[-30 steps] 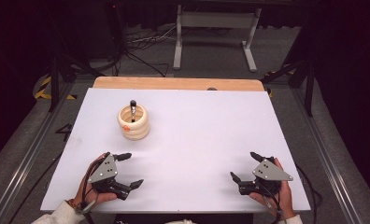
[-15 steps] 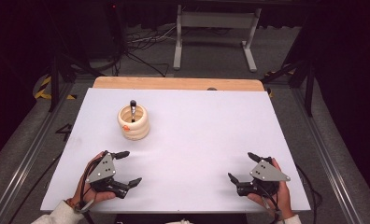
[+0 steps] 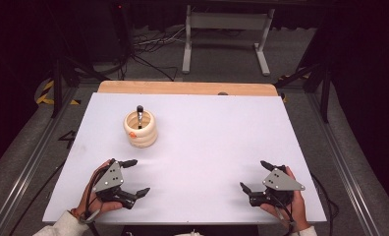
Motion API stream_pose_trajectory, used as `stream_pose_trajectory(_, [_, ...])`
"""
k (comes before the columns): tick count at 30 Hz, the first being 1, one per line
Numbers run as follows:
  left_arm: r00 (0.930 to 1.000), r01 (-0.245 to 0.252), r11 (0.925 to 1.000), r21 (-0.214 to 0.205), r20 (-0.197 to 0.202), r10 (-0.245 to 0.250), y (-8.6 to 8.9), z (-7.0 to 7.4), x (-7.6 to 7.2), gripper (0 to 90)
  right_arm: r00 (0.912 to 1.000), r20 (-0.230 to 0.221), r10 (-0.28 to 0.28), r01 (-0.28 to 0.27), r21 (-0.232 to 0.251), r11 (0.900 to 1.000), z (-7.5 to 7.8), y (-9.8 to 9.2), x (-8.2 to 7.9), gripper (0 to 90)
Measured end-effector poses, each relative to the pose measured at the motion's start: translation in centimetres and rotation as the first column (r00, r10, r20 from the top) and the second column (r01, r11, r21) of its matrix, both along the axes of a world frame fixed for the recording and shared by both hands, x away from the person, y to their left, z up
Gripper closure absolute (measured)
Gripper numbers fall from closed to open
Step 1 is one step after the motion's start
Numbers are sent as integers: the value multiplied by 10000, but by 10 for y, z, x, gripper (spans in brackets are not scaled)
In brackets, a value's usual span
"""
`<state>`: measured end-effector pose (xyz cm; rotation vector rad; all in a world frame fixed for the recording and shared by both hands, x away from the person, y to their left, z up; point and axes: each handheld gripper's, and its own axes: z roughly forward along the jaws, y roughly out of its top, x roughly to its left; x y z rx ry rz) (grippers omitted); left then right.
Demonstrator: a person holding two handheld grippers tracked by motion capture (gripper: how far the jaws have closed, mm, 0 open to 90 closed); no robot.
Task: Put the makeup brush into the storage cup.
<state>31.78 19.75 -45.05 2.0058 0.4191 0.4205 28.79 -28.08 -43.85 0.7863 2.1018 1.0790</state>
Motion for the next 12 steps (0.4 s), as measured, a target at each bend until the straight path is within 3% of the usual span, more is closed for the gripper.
stream_pose_trajectory(12, [9998, -170, 9997, -158, -118, 168, 0, 0, 3, 59, 9999, 12, -101, 101, 154, 9998, 0, -3, 1, 59])
